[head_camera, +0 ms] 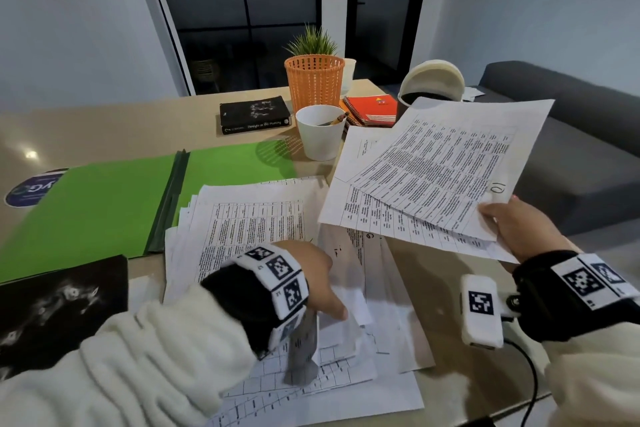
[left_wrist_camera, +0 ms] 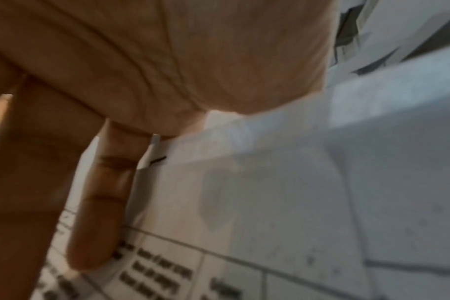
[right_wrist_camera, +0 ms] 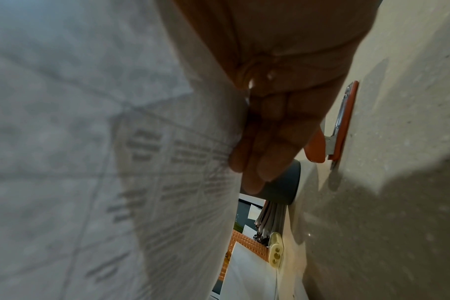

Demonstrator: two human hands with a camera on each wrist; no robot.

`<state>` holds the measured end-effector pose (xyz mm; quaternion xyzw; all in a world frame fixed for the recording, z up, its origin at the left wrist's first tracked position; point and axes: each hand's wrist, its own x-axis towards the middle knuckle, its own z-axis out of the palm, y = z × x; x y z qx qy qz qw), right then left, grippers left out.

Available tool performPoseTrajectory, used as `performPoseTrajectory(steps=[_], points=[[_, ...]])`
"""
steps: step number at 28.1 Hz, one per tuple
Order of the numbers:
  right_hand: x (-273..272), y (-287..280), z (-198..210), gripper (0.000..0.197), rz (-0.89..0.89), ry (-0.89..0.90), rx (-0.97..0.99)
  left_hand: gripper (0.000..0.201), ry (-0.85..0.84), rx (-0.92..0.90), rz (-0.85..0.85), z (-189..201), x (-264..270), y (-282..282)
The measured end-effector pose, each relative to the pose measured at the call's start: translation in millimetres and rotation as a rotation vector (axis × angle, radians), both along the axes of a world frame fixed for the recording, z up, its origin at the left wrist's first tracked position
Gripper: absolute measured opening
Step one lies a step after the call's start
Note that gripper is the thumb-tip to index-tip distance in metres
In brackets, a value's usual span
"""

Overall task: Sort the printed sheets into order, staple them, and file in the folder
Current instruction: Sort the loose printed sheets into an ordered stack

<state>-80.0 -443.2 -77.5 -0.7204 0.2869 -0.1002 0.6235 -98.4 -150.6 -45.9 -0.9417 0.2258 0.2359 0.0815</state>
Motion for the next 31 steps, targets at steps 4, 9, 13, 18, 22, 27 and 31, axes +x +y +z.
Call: performPoseTrajectory(steps=[4, 9, 13, 18, 22, 27, 31], points=[[-5, 4, 0, 0.042, 0.024, 0.015, -0.029, 0.053, -0.073, 0.013, -0.009, -11, -7, -11], [-13, 6, 4, 0.041, 0.022, 0.023, -0.013, 0.037, -0.048, 0.008, 0.019, -8, -6, -15], [-9, 0, -1, 0.04, 0.027, 0.019, -0.013, 0.021, 0.015, -0.013, 0.054, -6, 1, -7], [-8, -2, -1, 0.04, 0.033, 0.001, -0.033, 0.019, 0.054, -0.114, 0.09, 9, 11, 20], [-10, 0, 1, 0.04, 0.041, 0.026, -0.066, 0.045, 0.112, -0.345, 0.237, 21, 22, 60], [-20, 13, 11, 0.037, 0.04, 0.058, -0.089, 0.051, 0.084, -0.442, 0.249, 43, 27, 89], [-32, 35, 25, 0.023, 0.067, 0.07, -0.184, 0.048, 0.072, -0.494, 0.274, 49, 31, 108]])
